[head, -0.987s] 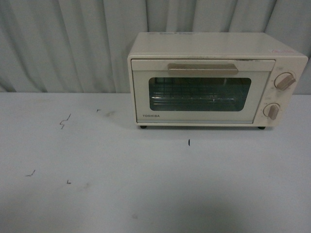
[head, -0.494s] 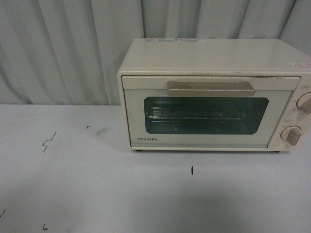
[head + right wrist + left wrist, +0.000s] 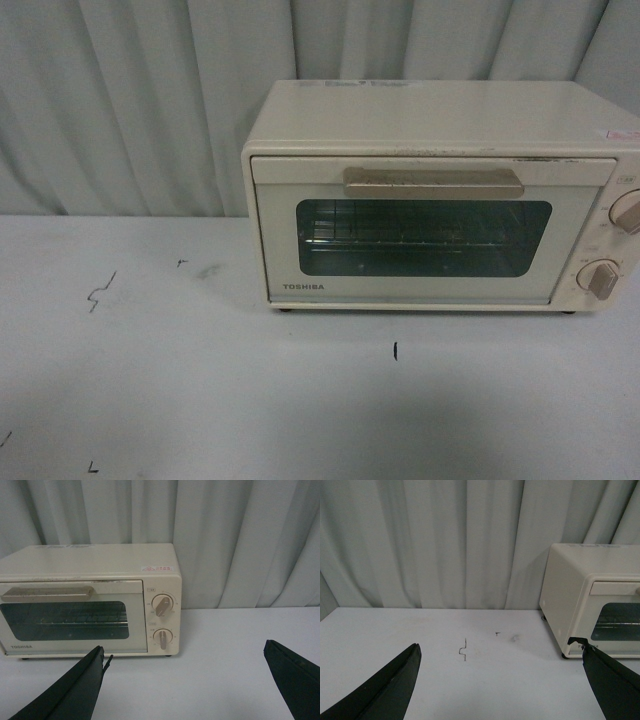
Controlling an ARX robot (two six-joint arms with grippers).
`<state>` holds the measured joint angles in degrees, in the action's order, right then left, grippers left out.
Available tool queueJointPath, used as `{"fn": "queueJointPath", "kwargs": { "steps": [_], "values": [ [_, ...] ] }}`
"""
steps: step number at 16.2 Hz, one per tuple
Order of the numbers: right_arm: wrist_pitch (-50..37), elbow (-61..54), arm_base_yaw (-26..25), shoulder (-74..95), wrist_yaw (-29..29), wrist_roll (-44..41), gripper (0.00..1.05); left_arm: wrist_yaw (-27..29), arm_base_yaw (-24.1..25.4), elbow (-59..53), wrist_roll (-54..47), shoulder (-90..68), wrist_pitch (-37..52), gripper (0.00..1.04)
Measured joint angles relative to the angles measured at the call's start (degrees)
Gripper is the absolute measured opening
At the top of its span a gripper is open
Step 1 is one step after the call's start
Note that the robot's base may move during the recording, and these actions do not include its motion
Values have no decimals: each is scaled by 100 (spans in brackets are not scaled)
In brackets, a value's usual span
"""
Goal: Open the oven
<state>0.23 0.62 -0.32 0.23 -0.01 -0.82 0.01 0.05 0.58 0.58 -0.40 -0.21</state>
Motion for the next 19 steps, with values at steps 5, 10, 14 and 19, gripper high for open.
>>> {"fn": "queueJointPath", "kwargs": {
  "steps": [5, 10, 14, 19],
  "values": [
    [0, 0, 0, 0, 0, 0, 98, 0, 0, 0, 0, 0, 0, 98],
    [-2, 0, 0, -2, 4, 0, 98, -2634, 232, 1462, 1696, -2848, -1322, 98],
    [-4, 0, 0, -2, 2, 0, 98, -1829, -1414, 2312, 3381, -6535, 1714, 98],
    [-4, 0, 0, -2, 2, 0, 98, -1458, -2363, 3412, 4769, -9833, 2833, 98]
  ]
}}
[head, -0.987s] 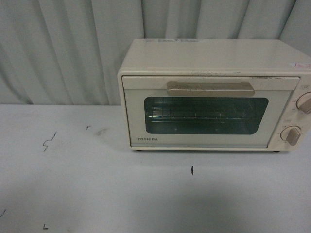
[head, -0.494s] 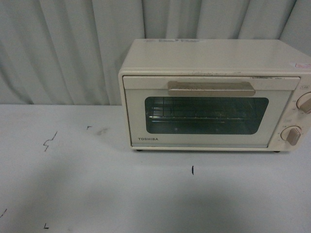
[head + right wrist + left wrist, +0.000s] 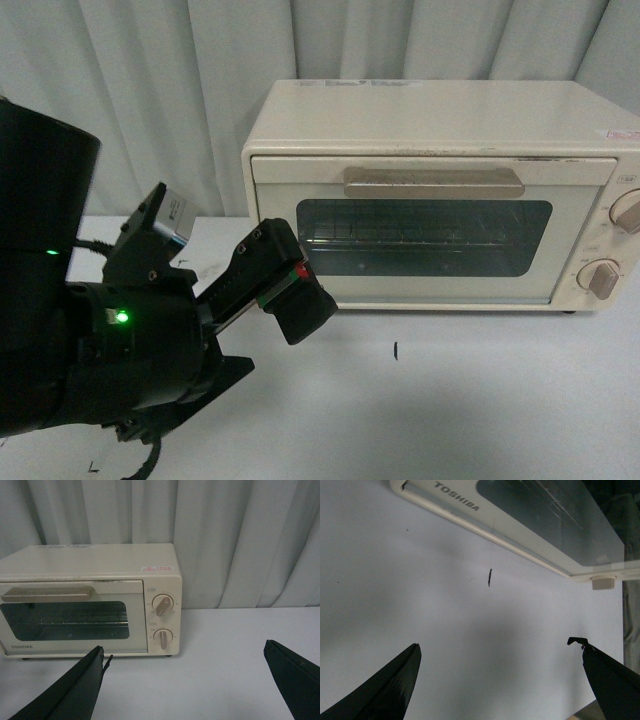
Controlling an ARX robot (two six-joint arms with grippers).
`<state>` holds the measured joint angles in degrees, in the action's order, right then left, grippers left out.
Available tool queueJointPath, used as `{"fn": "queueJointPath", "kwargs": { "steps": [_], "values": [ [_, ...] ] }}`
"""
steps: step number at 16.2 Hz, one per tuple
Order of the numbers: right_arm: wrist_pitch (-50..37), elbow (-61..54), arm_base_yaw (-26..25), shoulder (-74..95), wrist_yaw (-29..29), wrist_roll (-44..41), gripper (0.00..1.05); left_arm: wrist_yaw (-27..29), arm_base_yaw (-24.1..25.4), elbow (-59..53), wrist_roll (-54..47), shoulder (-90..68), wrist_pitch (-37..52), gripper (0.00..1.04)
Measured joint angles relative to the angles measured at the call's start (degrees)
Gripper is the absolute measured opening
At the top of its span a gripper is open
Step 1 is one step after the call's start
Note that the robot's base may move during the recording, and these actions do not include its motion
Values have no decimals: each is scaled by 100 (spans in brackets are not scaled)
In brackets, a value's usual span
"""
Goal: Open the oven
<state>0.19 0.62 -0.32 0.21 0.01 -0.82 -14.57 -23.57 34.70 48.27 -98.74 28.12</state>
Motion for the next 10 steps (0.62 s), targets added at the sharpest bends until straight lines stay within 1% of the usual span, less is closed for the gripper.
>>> {"fn": "queueJointPath", "kwargs": {
  "steps": [5, 10],
  "values": [
    [0, 0, 0, 0, 0, 0, 98, 59, -109, 236, 975, -1115, 350, 98],
    [0, 0, 0, 0, 0, 0, 98, -2, -57, 122, 1327, -1351, 612, 98]
  ]
}}
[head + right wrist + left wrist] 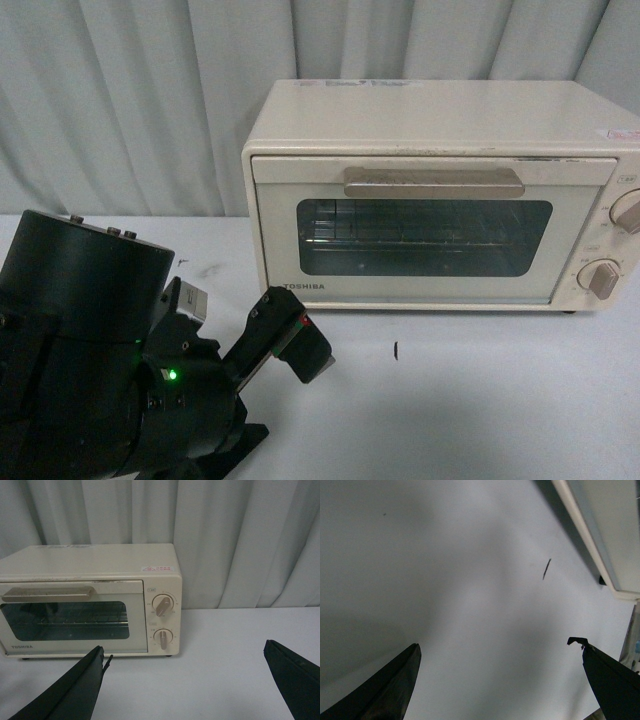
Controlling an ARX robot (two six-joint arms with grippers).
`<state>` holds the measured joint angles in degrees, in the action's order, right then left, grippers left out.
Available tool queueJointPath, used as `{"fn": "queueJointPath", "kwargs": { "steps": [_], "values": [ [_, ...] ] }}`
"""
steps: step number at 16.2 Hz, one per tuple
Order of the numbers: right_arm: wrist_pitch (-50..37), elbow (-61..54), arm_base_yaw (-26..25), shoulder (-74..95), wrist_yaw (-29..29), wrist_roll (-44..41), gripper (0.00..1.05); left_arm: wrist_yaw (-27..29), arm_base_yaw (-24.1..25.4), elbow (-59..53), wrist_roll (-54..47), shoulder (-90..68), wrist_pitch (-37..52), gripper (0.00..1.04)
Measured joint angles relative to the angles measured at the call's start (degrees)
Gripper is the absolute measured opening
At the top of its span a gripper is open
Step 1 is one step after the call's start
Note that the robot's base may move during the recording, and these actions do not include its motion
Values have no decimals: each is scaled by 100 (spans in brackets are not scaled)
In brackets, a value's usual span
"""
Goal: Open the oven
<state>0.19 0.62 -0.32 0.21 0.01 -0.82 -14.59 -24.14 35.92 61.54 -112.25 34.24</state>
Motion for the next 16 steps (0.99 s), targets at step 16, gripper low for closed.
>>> {"fn": "queueJointPath", "kwargs": {
  "steps": [16],
  "values": [
    [114, 1523, 1405, 2586, -4280, 898, 98, -26, 28, 24, 61, -170, -7, 98]
  ]
}}
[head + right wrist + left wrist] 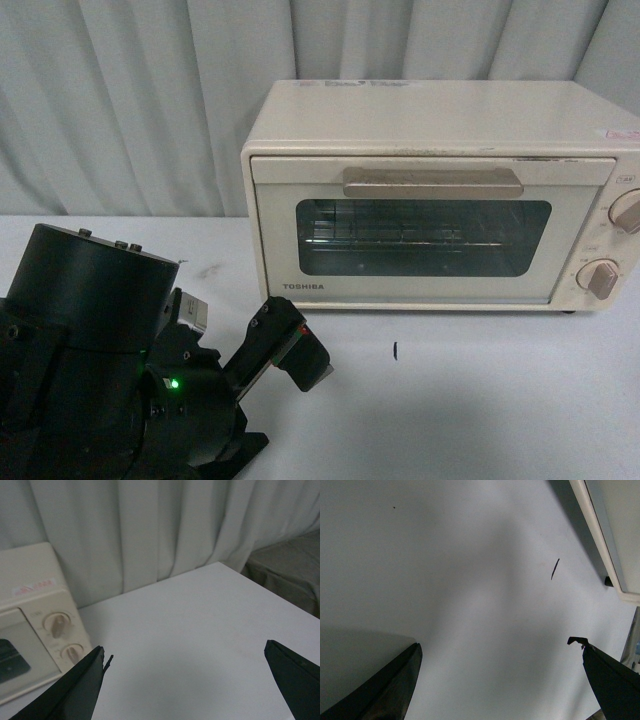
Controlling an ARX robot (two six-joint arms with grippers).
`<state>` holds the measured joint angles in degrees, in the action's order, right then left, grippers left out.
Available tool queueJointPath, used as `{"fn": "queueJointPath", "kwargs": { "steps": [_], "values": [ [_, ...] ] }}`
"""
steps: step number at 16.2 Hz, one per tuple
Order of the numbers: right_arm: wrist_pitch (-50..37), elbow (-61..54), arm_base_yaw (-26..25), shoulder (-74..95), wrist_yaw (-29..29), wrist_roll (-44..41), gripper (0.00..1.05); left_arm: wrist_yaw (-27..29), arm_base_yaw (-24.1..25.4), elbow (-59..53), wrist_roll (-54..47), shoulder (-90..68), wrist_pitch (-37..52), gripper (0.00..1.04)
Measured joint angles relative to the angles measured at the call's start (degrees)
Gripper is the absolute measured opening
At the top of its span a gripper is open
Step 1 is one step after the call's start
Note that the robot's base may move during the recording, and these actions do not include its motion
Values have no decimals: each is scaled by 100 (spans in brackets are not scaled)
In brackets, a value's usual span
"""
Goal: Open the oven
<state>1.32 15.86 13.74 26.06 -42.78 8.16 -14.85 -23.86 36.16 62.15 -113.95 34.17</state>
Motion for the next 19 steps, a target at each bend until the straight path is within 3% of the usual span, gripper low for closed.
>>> {"fn": "queueJointPath", "kwargs": {
  "steps": [3, 6, 7, 9, 16, 19],
  "values": [
    [-1386, 896, -411, 1596, 560, -1113, 98, -15, 0, 0, 0, 0, 0, 98],
    [-2339, 2479, -129, 3626, 859, -2623, 98, -17, 0, 0, 0, 0, 0, 98],
    [-2352, 3143, 98, 4402, 986, -3270, 98, -17, 0, 0, 0, 0, 0, 98],
    [-2267, 3493, 234, 4830, 1045, -3646, 98, -17, 0, 0, 0, 0, 0, 98],
    [-2260, 3958, 487, 5460, 1141, -4293, 98, -20, 0, 0, 0, 0, 0, 98],
    [-2236, 4203, 658, 5764, 1204, -4765, 88, -20, 0, 0, 0, 0, 2, 98]
  ]
}}
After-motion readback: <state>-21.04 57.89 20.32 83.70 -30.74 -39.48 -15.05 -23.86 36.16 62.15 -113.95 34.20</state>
